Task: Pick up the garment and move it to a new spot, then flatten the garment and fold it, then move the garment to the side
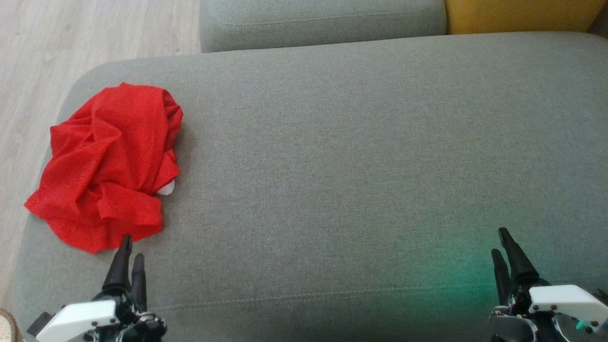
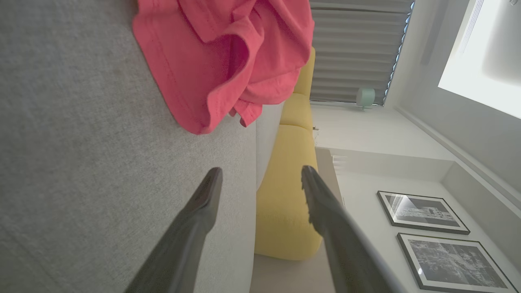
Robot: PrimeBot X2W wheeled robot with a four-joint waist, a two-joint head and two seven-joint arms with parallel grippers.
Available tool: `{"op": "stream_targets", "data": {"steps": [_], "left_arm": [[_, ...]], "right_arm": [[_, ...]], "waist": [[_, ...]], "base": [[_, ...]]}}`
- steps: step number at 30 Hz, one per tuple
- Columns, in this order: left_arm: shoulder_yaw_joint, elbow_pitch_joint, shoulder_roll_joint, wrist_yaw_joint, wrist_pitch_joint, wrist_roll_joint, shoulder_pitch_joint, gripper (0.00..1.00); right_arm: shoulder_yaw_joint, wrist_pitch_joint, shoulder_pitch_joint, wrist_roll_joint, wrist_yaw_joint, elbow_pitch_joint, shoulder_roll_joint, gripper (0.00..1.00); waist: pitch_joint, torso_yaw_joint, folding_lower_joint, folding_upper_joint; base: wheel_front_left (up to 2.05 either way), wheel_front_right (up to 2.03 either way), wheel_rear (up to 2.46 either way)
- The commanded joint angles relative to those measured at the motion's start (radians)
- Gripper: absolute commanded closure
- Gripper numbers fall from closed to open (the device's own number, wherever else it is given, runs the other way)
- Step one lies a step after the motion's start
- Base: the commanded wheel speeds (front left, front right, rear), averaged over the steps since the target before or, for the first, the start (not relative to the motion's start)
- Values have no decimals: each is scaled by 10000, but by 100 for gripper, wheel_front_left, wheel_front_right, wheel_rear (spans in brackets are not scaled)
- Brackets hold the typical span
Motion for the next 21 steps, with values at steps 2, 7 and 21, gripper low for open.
{"op": "stream_targets", "data": {"steps": [2,7,21], "left_arm": [[58,-386,91,-37,-109,121,-458,0],[204,-476,98,-41,-255,347,-532,0],[779,-1066,118,-43,-665,1820,-893,0]], "right_arm": [[49,-137,-464,-189,0,-376,-52,0],[49,-284,-549,-687,0,-457,-53,0],[45,-697,-891,-3278,0,-1329,-56,0]], "waist": [[7,5,0,-1],[18,14,0,-1],[113,17,0,-1]], "base": [[0,0,0],[0,0,0],[0,0,0]]}}
